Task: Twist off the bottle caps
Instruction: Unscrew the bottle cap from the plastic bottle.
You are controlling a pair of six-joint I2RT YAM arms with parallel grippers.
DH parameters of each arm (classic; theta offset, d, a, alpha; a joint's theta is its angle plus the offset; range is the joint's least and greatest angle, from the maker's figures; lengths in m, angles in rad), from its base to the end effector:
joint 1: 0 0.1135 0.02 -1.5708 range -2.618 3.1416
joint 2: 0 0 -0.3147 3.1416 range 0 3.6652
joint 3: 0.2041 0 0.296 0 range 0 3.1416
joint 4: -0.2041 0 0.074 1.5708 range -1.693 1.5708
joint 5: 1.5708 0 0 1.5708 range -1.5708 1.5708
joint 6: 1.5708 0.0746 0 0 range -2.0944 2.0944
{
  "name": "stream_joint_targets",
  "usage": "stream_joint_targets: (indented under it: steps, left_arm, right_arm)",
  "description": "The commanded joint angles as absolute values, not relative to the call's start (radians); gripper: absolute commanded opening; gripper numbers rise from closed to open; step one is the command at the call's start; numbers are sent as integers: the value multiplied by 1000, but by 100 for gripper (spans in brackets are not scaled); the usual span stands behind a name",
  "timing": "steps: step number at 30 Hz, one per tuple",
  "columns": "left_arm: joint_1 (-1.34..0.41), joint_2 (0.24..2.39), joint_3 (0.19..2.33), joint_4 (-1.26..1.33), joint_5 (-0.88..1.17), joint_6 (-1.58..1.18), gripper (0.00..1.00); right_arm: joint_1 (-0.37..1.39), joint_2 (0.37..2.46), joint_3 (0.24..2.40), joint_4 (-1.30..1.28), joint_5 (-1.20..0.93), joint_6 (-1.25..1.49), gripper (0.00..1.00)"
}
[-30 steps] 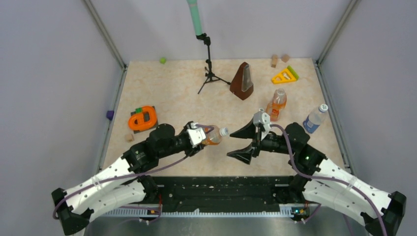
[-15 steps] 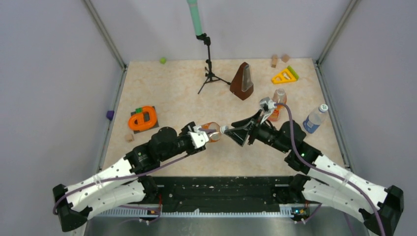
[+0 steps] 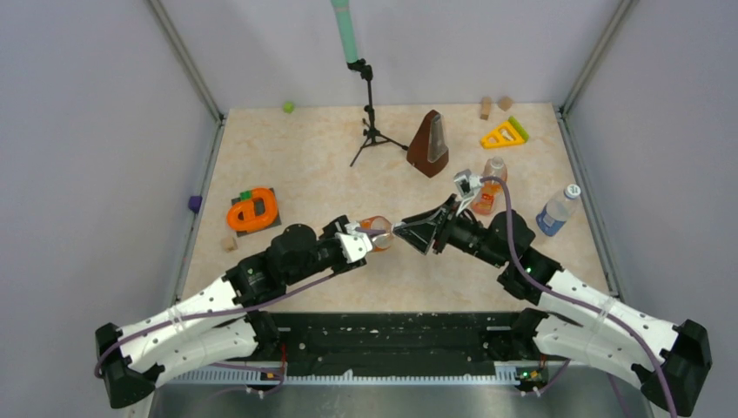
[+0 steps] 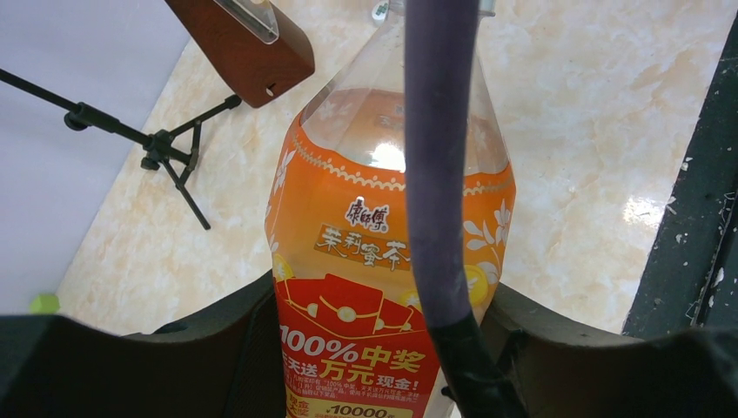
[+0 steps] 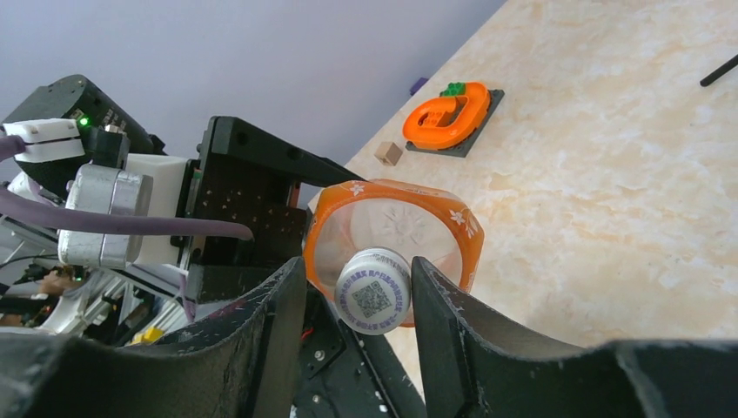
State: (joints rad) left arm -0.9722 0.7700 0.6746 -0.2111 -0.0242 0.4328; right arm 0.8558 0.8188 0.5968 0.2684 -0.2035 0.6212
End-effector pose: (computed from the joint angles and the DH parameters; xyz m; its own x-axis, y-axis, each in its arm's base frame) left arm 0.1311 -0.1890 0.3199 0.1866 0.4705 -0.8624 0.8092 0.4241 0.4065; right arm 0.1511 0.1971 0.3449 -0.4827 0.3135 -0.8178 -0.7267 0.3778 0.5738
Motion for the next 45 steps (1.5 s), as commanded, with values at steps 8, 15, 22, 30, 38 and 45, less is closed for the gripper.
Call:
stream_joint_targets:
  steps: [8, 15, 22, 30, 38, 45]
  left_arm:
    - [-977, 725, 658, -127, -260, 436, 0]
    - [-978, 720, 660, -133, -255, 426, 0]
    - [-979, 727, 663, -135, -252, 426, 0]
    - [-980, 697, 847, -337, 26, 271, 0]
    - [-977, 741, 872, -431, 145, 234, 0]
    - [-972, 725, 907, -453, 299, 236, 0]
  right_arm:
    - [867, 777, 646, 238, -196, 588, 48]
    - [867, 805, 652, 253, -238, 583, 45]
    - [867, 825, 657, 244, -241, 570, 23]
    - [868, 783, 626, 204, -295, 445, 0]
    - [867, 737, 595, 169, -627, 179, 0]
    - [867, 740, 707, -106, -830, -185, 0]
